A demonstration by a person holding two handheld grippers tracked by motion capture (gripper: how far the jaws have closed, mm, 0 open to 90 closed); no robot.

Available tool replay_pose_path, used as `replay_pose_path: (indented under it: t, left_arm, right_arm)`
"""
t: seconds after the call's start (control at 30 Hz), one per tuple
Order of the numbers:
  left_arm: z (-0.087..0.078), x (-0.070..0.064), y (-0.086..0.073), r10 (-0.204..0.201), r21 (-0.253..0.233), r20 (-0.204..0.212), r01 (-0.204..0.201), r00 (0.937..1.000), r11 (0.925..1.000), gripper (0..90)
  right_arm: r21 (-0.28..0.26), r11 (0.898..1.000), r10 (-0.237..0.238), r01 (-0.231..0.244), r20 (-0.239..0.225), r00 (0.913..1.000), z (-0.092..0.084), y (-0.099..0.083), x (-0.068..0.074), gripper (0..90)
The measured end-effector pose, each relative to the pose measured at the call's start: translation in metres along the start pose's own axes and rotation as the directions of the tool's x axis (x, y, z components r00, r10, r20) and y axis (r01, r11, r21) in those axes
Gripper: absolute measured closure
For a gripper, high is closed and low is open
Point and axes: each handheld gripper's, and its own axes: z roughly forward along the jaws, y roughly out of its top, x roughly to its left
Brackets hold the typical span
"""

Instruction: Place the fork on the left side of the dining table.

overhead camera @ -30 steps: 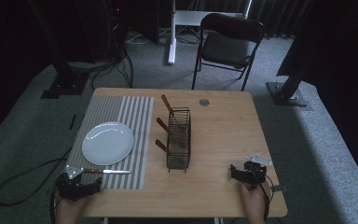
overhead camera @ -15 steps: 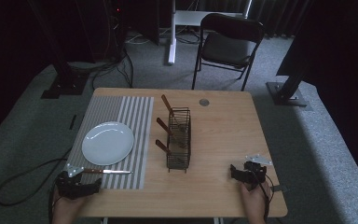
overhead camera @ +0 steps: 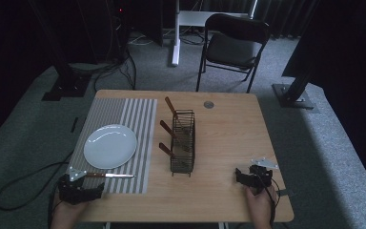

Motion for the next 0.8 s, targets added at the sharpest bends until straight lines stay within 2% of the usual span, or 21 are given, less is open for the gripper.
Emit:
replay_pose_path:
  t: [0.17,0.27,0.53,0.8]
  left_arm:
    - [-0.003,-0.003,0.005,-0.005,-0.011,0.022,0.005,0.9998,0.9999,1.0]
    - [-0.003,-0.003,0.007,-0.008,-0.013,0.048,0.009,0.9988,0.9999,1.0]
    - [-0.001,-0.01,0.016,0.01,-0.015,0.057,-0.01,0.9983,0.9998,3.0]
    - [-0.003,-0.017,0.028,0.015,-0.032,0.094,-0.012,0.9954,0.9994,3.0]
  right_arm:
    - [0.0,1.0,0.001,-0.001,0.0,1.0,0.0,0.0,0.0,12.7]
    - [0.0,1.0,0.0,0.0,0.0,1.0,0.0,0.0,0.0,12.7]
    - [0.0,1.0,0.0,0.0,0.0,1.0,0.0,0.0,0.0,12.7]
    - [0.0,1.0,0.0,0.0,0.0,1.0,0.0,0.0,0.0,12.7]
